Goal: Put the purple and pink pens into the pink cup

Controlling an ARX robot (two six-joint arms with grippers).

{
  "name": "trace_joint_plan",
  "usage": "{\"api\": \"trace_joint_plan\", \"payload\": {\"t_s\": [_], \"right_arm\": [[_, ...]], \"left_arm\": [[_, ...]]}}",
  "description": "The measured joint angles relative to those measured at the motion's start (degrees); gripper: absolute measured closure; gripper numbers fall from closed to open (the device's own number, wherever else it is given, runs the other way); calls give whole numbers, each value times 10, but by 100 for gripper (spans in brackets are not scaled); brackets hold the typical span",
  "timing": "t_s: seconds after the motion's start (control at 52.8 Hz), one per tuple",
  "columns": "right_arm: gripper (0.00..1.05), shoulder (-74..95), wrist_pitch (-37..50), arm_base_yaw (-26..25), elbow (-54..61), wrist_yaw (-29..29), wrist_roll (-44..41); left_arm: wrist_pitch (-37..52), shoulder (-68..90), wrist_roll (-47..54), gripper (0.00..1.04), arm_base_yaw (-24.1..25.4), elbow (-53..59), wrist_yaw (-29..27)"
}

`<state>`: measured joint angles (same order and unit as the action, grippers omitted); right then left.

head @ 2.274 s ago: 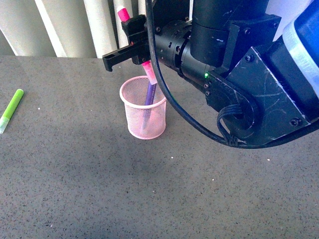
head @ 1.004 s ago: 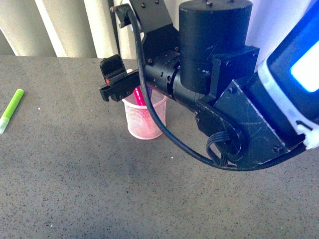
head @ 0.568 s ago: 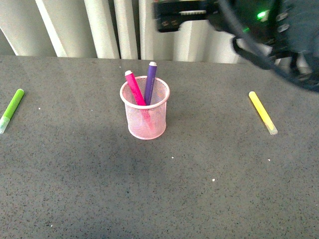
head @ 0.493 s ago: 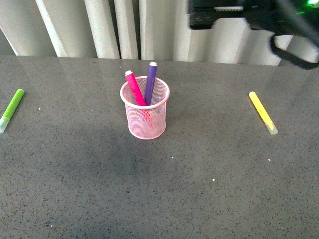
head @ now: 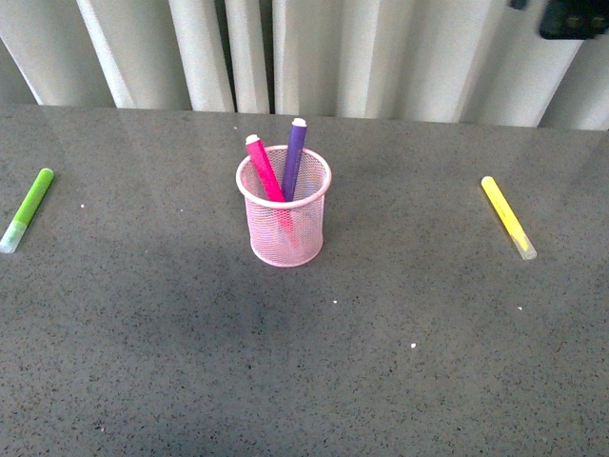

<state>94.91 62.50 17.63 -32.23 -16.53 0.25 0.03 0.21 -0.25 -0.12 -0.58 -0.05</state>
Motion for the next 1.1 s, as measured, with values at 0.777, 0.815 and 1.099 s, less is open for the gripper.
{"api": "trace_joint_plan", "payload": {"t_s": [0.777,0.815,1.099], "right_arm": [[101,-305,-46,-119,268,111,-4],[101,-319,-56,-122,272,113,-4],[101,-468,-168,-175,306,163,-4]], "left_arm": [[0,0,0,7,0,0,0],[0,0,0,7,0,0,0],[0,0,0,7,0,0,0]]}}
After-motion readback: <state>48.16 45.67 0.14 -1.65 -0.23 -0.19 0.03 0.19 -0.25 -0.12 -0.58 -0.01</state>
